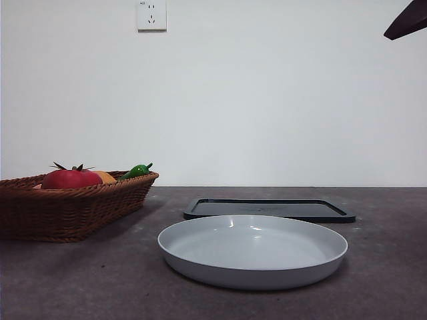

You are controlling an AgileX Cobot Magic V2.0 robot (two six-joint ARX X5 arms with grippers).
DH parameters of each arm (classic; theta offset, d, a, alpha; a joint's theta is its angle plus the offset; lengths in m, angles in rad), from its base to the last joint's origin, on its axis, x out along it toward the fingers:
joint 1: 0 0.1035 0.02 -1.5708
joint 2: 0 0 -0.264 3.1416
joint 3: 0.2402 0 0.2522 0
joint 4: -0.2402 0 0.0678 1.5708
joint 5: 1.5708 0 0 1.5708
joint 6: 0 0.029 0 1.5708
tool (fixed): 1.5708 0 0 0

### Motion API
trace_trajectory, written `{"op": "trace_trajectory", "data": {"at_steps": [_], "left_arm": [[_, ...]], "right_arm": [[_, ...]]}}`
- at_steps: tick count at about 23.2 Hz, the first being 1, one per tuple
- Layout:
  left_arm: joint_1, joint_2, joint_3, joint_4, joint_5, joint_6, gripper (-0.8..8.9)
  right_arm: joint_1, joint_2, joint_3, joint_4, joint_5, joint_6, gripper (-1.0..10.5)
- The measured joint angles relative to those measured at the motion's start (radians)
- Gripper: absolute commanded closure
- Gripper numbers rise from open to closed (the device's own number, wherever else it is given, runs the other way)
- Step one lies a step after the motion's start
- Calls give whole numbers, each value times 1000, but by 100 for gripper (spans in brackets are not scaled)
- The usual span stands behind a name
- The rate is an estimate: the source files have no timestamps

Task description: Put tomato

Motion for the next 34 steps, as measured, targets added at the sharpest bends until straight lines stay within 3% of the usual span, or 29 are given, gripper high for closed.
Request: {"op": "trace_trajectory", "data": {"at_steps": [9, 17, 34], "left_arm": [[-1, 85, 1, 198, -130, 2, 313], [-1, 258, 1, 376, -232, 74, 313], [-1, 610, 1, 631, -237, 180, 315]], "right_arm": [[0, 0, 0, 0, 0, 0, 509], [0, 0, 0, 0, 0, 0, 509], [0, 0, 0, 0, 0, 0, 509]]}}
